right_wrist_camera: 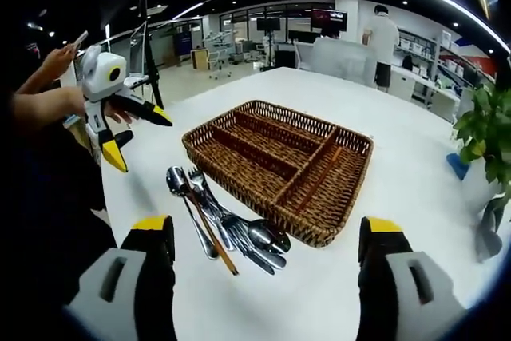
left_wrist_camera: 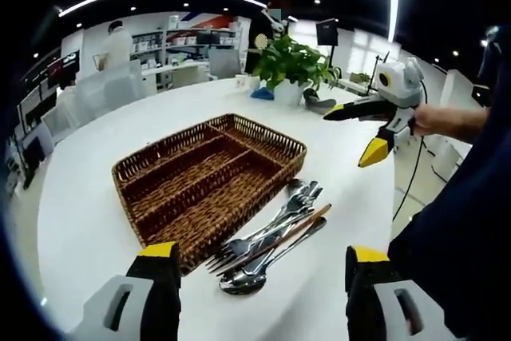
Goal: Arrange the knives, forks, and spoons in their matching storage slots by inserting each utensil handle-first until every utensil is classified and aligned in the correct compartment
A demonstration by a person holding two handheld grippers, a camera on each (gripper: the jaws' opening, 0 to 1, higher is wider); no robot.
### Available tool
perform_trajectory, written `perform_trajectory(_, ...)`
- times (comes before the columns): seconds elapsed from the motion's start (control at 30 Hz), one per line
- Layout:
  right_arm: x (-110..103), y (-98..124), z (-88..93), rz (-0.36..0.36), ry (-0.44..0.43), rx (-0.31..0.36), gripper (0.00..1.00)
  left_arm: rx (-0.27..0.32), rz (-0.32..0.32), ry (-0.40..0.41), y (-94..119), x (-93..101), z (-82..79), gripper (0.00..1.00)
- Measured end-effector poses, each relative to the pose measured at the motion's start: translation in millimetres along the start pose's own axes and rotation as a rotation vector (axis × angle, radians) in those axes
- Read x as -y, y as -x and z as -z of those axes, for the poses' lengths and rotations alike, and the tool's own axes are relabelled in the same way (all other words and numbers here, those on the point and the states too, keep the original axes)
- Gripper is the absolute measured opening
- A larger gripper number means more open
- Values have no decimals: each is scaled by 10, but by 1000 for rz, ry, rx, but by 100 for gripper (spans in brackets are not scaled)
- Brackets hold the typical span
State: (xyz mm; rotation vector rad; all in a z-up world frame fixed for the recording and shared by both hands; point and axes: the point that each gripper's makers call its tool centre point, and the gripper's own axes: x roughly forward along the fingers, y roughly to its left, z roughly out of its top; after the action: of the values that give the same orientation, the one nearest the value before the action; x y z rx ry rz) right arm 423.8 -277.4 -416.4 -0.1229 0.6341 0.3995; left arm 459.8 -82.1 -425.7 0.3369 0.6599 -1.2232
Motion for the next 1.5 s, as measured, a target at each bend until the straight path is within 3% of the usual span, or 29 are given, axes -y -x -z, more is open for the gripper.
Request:
perform_trajectory(0.37,-28,36,27,9,-29,5,93,-97,140,-126,-225,138,37,48)
perform_trajectory(0.5,-42,45,30,11,-45,12,91,-124,161,-162,-295,145,52,40)
perform_trajectory(0.67,-79,55,62,9,-44,4,90,-205,204,-234,-469,139,129,30)
perform_trajectory(1.1,-129,67,115,10,-55,-8,86,-324,244,-339,-783,161,303,14)
perform_trajectory(1.27,-147,68,134,7,-59,-10,85,-377,246,-416,-874,140,380,11)
perform_trajectory(1.5,-143,74,163,12,-69,-13,84,-401,262,-419,-951,162,407,11)
